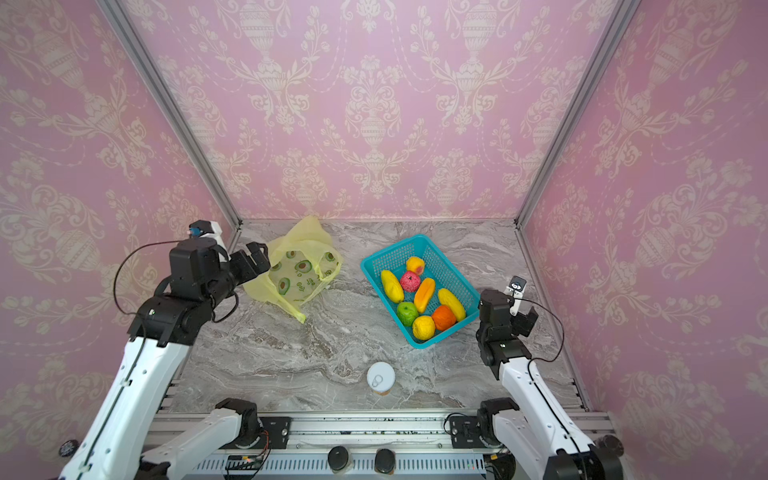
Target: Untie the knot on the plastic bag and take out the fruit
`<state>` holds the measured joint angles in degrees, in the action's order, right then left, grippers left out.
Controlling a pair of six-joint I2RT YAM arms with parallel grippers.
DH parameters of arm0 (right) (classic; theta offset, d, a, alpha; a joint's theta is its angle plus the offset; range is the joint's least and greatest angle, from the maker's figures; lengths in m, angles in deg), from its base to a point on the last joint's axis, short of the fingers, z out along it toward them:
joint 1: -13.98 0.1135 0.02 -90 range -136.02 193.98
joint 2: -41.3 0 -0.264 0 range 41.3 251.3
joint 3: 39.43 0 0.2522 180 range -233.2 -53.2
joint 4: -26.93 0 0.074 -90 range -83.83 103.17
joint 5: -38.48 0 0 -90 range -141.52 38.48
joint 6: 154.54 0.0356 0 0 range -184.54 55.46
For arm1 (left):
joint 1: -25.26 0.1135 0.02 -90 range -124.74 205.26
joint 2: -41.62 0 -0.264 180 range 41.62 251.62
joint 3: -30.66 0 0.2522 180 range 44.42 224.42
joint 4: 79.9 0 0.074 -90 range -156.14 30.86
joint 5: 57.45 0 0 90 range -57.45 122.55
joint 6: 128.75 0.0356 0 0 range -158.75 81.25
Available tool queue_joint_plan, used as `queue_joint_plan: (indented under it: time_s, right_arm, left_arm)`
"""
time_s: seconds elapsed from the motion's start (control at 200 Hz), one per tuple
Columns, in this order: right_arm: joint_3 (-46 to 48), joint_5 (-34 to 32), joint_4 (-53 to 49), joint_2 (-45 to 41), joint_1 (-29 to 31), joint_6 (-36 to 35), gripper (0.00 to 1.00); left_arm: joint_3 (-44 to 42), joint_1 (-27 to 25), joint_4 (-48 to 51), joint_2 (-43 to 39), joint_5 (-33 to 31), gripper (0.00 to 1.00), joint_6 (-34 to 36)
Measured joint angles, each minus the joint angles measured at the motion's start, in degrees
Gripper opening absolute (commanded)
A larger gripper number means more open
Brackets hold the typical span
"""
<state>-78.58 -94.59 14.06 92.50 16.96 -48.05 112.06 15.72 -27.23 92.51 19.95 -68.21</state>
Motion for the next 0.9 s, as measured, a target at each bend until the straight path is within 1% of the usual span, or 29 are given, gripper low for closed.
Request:
queue_joint_plan:
  time_s: [0.08,0.15,0.255,0.325,0.4,0.46,0.5,0.57,0.67,0.751,0.791,0.896]
  right_arm:
    - [0.0,1.5,-0.5,1.1,-3.3,2.5,1.0]
    - [0.4,2.6,0.0,2.5,-5.3,4.0,1.0]
    - [1.9,4.7,1.9,5.0,-5.7,4.6,1.0]
    - [2.7,6.9,4.1,7.5,-5.7,4.5,1.0]
    - [3.0,9.3,8.6,10.9,-6.0,4.0,1.0]
    - [3.1,12.0,12.1,14.6,-6.0,2.9,1.0]
    - [3.1,14.0,14.0,16.8,-5.9,2.0,1.0]
    - [3.1,17.2,17.5,19.9,-5.5,0.1,1.0]
    - [3.4,20.9,23.6,22.1,-4.3,-2.2,1.0]
    - [4.0,23.3,28.8,23.1,-4.1,-3.5,1.0]
    - [4.3,24.5,31.6,23.8,-4.1,-4.1,1.0]
    - [4.8,26.9,39.0,27.6,-4.1,-5.4,1.0]
  left_arm:
    - [-8.4,0.0,-1.5,-8.1,-7.2,0.99,-0.2]
    - [-15.7,0.1,-3.6,-12.4,-13.2,0.99,-0.9]
    - [-27.2,0.1,-8.7,-14.6,-20.5,0.99,-1.6]
    - [-34.8,0.2,-13.2,-14.8,-24.0,0.99,-1.4]
    - [-41.5,0.4,-19.1,-13.8,-26.9,0.99,-0.1]
    - [-46.7,0.6,-25.9,-11.7,-28.7,0.99,2.0]
    - [-48.8,0.8,-28.8,-9.9,-29.2,0.99,3.2]
    - [-50.5,1.2,-33.7,-6.5,-30.0,0.99,5.4]
    - [-52.1,1.9,-44.9,-1.0,-30.2,0.99,9.1]
    - [-53.1,2.5,-54.1,6.1,-30.1,1.0,11.2]
    - [-53.0,3.0,-58.1,11.1,-29.7,0.99,12.3]
    - [-51.1,3.5,-62.4,20.5,-27.5,0.99,14.5]
